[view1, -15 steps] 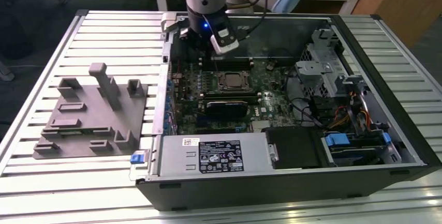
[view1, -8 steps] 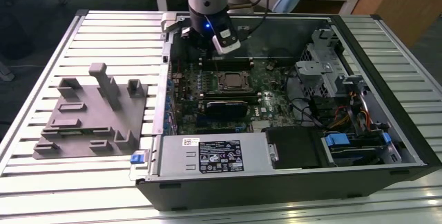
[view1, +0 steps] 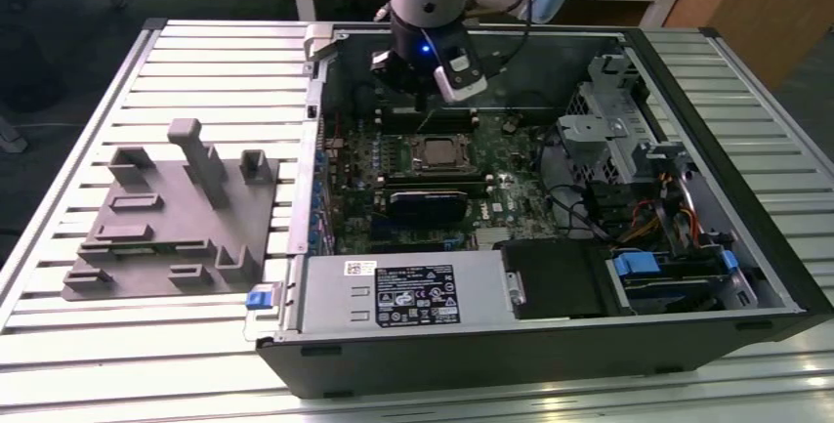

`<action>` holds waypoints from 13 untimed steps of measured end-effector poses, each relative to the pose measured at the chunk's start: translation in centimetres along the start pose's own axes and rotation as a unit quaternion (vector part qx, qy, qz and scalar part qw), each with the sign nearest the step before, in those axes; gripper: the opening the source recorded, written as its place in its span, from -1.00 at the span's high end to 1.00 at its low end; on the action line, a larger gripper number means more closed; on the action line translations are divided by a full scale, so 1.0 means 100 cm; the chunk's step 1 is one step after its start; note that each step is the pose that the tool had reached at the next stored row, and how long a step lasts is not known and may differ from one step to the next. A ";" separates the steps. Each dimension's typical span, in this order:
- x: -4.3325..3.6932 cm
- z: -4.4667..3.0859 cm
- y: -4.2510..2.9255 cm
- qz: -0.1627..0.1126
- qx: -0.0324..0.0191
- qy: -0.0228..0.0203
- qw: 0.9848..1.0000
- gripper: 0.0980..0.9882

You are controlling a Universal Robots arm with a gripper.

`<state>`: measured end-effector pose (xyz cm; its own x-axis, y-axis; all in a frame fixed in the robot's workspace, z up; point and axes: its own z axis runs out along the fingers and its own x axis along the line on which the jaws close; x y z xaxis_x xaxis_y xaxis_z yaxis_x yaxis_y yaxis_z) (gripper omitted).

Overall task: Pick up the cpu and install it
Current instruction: 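Install the first cpu locking lever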

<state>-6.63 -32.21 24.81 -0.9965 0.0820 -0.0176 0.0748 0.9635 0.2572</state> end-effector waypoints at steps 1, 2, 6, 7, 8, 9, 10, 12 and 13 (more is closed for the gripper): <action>-0.0045 0.0001 0.0003 0.000 0.000 0.000 1.000 0.98; -0.0075 0.0003 0.0006 0.000 0.000 0.000 1.000 0.98; -0.0097 0.0003 0.0007 0.000 0.000 0.000 1.000 0.98; -0.0098 0.0004 0.0007 0.000 0.000 0.000 1.000 0.98; -0.0098 0.0005 0.0008 0.000 0.002 -0.001 1.000 0.98; -0.0098 0.0006 0.0007 0.001 0.007 -0.005 1.000 0.98; -0.0098 0.0007 0.0007 0.003 0.012 -0.010 1.000 0.98; -0.0098 0.0010 0.0006 0.006 0.019 -0.021 1.000 0.98; -0.0097 0.0012 0.0005 0.007 0.020 -0.027 0.999 0.98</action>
<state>-5.66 -32.21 24.72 -0.9919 0.1085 -0.0656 0.0919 0.9716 0.2180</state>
